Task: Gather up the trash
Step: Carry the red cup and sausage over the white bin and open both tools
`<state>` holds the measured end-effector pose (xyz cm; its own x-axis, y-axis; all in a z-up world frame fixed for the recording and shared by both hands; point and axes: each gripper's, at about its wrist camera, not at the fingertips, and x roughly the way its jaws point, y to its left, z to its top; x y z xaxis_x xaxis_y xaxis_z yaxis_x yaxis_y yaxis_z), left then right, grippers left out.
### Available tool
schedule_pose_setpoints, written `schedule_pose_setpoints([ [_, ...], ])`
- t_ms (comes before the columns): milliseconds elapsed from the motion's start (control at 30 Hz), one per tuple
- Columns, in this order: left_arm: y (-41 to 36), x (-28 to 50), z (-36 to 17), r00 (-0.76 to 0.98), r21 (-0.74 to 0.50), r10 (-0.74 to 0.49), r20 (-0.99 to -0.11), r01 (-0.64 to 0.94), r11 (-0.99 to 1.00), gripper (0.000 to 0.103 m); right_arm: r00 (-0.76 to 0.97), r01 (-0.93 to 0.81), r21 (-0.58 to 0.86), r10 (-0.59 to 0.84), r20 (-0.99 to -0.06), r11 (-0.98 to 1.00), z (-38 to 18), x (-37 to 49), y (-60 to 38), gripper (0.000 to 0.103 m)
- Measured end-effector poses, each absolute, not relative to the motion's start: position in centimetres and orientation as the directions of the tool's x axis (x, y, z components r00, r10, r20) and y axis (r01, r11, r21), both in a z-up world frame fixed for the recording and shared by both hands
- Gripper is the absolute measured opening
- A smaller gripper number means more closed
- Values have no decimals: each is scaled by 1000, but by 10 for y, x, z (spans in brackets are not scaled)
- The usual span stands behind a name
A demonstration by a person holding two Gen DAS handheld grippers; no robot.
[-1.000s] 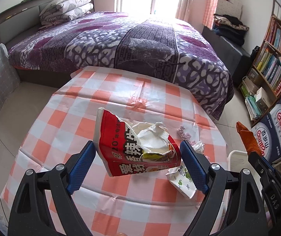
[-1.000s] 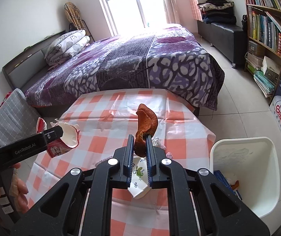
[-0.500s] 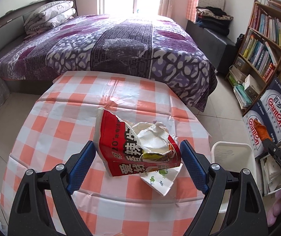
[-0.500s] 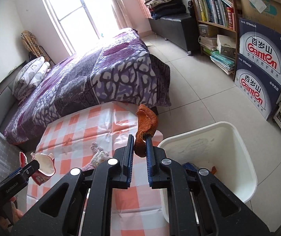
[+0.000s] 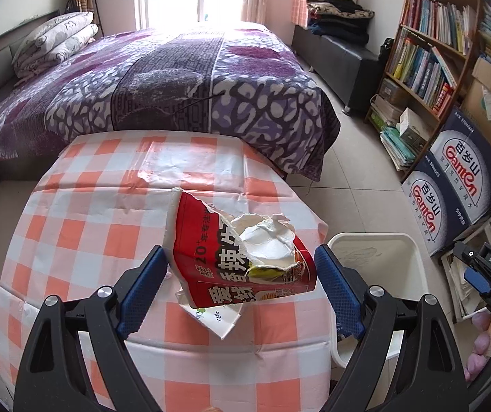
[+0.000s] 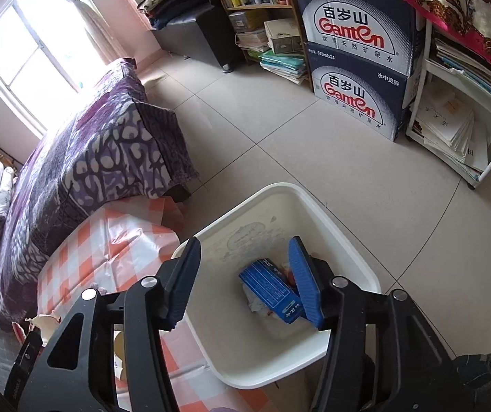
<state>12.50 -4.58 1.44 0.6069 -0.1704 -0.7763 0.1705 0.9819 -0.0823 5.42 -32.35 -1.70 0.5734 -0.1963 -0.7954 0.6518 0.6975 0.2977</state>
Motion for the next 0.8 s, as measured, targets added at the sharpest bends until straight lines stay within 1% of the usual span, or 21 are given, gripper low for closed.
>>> schedule_pose_setpoints([
  [67,-57,124,14,602,-85,-184,-777,190,978,85,572,670,302,-212,-792,678,-16,48,-332,70],
  [100,-62,122,14,601,-84,-190,-777,199,976,85,571,678,302,-221,-791,671,-15,45,-335,73],
  [267,-91,116,13,593,-75,-213,-777,248,966,85,558,709,284,-266,-786,645,-11,33,-353,84],
  [400,-114,111,10,580,-78,-238,-779,288,954,85,547,726,276,-285,-787,630,-9,24,-368,86],
  [633,-154,99,2,538,-103,-304,-787,371,923,85,538,752,278,-312,-783,598,-6,10,-387,87],
  [800,-177,91,-3,495,-142,-359,-791,421,896,85,540,760,285,-323,-777,585,-3,4,-393,87],
])
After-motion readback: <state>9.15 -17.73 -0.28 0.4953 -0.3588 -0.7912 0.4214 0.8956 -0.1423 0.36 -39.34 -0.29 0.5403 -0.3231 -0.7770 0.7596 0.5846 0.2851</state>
